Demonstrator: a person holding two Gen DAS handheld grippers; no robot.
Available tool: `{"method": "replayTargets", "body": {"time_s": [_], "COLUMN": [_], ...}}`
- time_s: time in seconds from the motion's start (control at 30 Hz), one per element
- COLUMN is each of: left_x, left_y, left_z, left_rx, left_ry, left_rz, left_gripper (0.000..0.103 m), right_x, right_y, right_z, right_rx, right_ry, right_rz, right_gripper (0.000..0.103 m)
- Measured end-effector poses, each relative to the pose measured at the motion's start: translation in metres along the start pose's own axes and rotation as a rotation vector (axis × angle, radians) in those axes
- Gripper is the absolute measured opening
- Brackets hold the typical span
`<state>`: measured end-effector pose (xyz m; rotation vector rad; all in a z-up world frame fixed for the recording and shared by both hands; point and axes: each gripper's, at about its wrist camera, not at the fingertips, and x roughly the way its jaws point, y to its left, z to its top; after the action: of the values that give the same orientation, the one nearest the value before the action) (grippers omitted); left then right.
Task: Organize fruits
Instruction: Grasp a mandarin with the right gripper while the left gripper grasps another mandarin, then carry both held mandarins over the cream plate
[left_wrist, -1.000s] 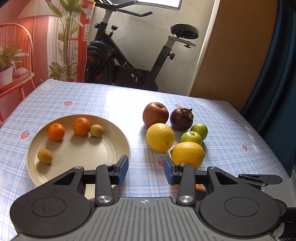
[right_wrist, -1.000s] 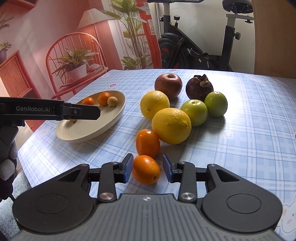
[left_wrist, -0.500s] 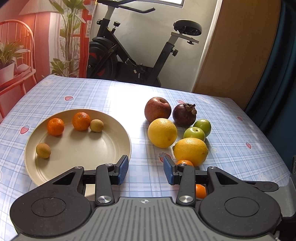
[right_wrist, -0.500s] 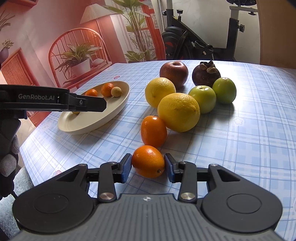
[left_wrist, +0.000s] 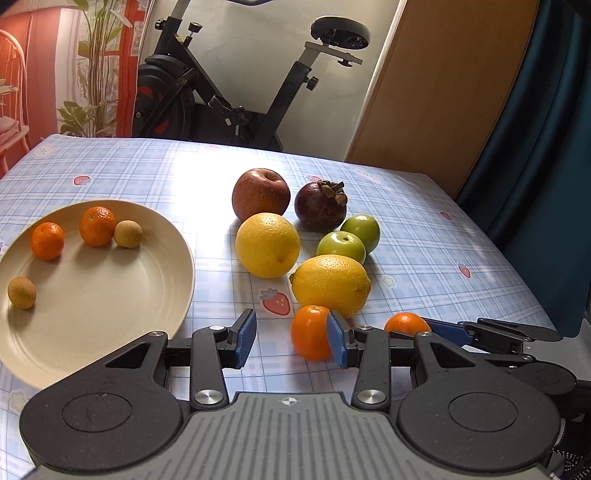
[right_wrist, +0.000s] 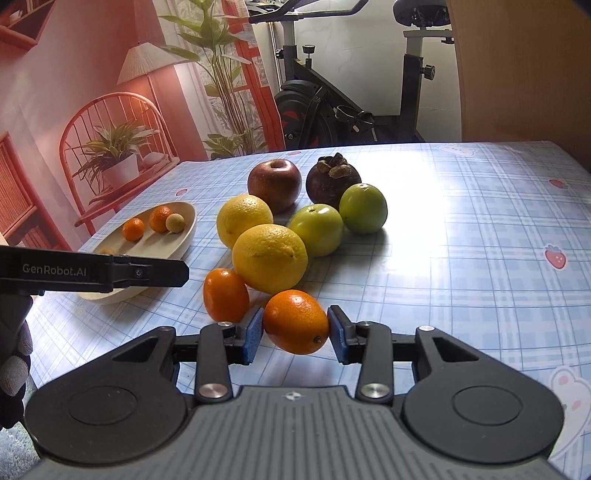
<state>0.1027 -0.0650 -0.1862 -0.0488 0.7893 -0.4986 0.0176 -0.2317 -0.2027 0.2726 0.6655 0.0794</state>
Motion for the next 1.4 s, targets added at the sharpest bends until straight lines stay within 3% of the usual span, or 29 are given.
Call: {"method": "replayTargets", "body": {"time_s": [0.57, 0.63, 1.2, 1.4], "left_x": [0.04, 0.042, 0.009, -0.014], "left_y": [-0.018, -0.016, -0.013, 0.0], "left_z": [-0.006, -0.008, -0.006, 0.006], "left_rx": [0.04, 0.027, 0.047, 0.028], "left_ry": [0.065, 0.07, 0.0, -0.045], "left_rz": [-0.034, -0.031, 0.007, 0.041], "left_gripper": [0.044, 0.038, 0.037, 0.037], "right_x": [-0.008, -0.007, -0.008, -0.003], "right_y": [-0.019, -0.02, -0.013, 0.003], "right_z": [-0.001, -0.001, 0.002, 0.028], "right_rx": [0.045, 0.047, 0.054, 0.039], "right_ry": [-0.027, -0.024, -0.014, -0.034], "right_rz": [-0.031, -0.033, -0.019, 0.045], "right_gripper": [0.041, 0.041, 0.041, 0.041]}}
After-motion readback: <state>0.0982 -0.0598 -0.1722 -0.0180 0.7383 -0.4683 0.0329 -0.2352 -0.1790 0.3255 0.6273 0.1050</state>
